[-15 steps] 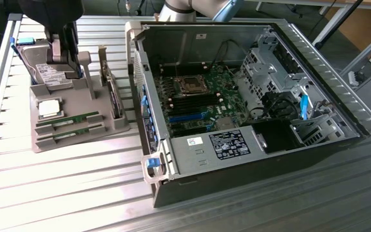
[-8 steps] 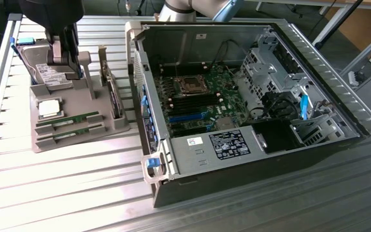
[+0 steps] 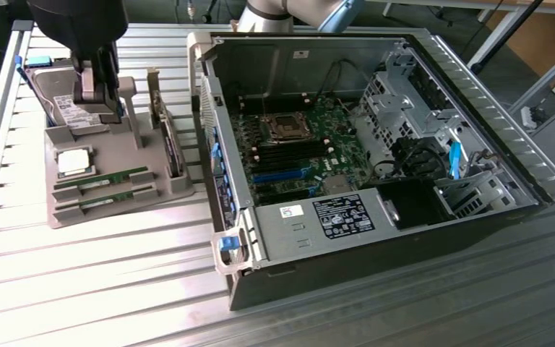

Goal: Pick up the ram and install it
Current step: 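Pick up the ram and move it above insertion slot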

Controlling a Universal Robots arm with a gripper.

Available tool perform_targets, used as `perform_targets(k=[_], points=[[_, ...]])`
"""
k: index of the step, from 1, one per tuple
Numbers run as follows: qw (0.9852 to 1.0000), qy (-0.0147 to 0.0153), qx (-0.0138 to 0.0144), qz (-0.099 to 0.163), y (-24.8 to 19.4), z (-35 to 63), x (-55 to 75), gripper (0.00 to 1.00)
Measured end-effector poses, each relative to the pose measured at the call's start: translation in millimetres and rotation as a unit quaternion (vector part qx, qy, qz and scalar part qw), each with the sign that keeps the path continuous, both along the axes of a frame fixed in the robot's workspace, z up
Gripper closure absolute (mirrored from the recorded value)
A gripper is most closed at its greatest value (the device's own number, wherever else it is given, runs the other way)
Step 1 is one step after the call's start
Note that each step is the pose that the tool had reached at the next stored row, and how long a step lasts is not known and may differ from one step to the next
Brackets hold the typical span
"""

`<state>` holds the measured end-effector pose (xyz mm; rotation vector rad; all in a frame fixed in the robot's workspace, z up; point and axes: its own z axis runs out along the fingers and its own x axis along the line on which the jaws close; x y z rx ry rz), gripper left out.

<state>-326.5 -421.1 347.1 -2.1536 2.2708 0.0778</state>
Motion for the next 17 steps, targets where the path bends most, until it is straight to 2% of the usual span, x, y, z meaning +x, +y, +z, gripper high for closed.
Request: perform_targets(k=[3,4,17], points=[[1.0,0.0,0.0,0.0,0.0,-1.3,0.0,0.78],[1.0,0.0,0.0,0.0,0.0,-6.1,0.0,0.78],[1.0,0.0,0.0,0.0,0.0,-8.7,0.0,0.78]])
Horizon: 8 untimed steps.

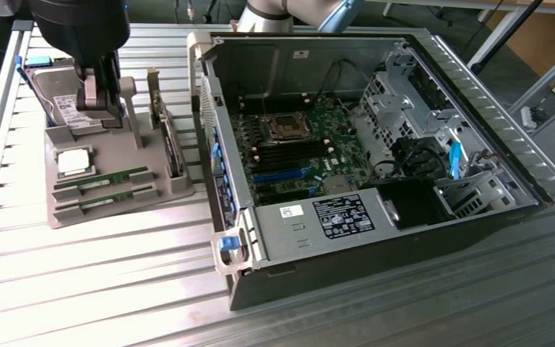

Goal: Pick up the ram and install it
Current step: 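Pick up the ram and move it above insertion slot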

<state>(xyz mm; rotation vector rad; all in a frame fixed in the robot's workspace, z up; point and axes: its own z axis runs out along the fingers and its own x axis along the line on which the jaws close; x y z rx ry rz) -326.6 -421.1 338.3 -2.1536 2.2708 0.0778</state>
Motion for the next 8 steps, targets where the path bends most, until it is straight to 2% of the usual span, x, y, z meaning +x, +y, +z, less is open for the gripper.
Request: perform_targets(k=[8], points=[[1.0,0.0,0.0,0.0,-0.2,-4.3,-0.2,0.78]])
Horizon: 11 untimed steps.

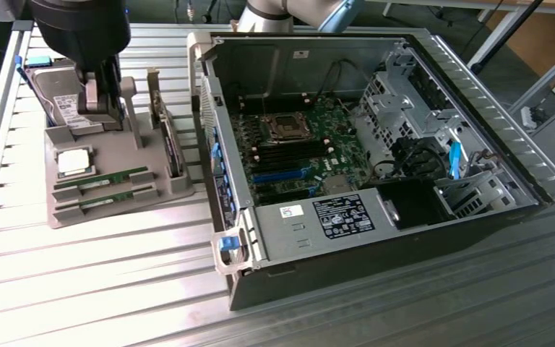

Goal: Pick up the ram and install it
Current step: 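Pick up the ram and move it above insertion slot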

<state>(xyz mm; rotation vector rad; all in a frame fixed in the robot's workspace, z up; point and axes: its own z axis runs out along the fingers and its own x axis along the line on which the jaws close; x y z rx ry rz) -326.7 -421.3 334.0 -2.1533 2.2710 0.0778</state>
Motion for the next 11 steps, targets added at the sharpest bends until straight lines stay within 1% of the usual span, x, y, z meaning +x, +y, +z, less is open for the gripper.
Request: perform_targets(k=[4,9,10,11], points=[[1.0,0.0,-0.0001,0.0,-1.0,-1.7,0.1,0.78],[1.0,0.0,0.0,0.0,-3.4,-4.0,0.0,0.78],[0.9999,0.0001,-0.0001,0.011,-8.9,-9.5,-0.3,0.78],[0.9992,0.0,0.0,0.04,-9.0,-10.2,-0.2,0.78]])
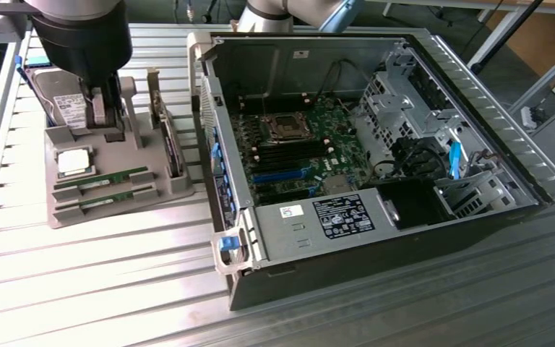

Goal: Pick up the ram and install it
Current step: 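Pick up the ram and move it above insertion slot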

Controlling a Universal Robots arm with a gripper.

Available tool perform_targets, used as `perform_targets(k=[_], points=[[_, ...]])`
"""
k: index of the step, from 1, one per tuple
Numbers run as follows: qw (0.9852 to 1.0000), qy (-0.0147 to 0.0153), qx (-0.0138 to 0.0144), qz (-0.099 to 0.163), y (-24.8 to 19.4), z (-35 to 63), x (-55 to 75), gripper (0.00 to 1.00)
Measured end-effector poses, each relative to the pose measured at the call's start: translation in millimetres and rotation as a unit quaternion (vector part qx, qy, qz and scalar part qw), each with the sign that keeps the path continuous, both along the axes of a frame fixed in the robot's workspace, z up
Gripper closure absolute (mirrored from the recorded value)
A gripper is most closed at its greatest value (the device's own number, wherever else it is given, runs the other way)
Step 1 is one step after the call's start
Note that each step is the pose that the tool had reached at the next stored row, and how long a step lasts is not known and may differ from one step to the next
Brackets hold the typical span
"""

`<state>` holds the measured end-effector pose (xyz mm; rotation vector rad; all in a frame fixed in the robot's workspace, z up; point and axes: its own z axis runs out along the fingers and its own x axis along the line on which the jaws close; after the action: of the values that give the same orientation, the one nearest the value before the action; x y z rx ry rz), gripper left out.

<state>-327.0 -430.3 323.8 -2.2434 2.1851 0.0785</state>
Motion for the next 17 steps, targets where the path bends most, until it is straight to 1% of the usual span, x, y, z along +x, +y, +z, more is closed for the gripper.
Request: perform_targets(k=[1,8,17], points=[[1.0,-0.0001,0.0001,0.006,0.0,-0.7,0.0,0.78],[1.0,0.0,0.0,0.006,-0.2,-5.8,-0.5,0.78],[1.0,0.0,0.0,0.006,-0.5,-9.8,-0.7,0.78]])
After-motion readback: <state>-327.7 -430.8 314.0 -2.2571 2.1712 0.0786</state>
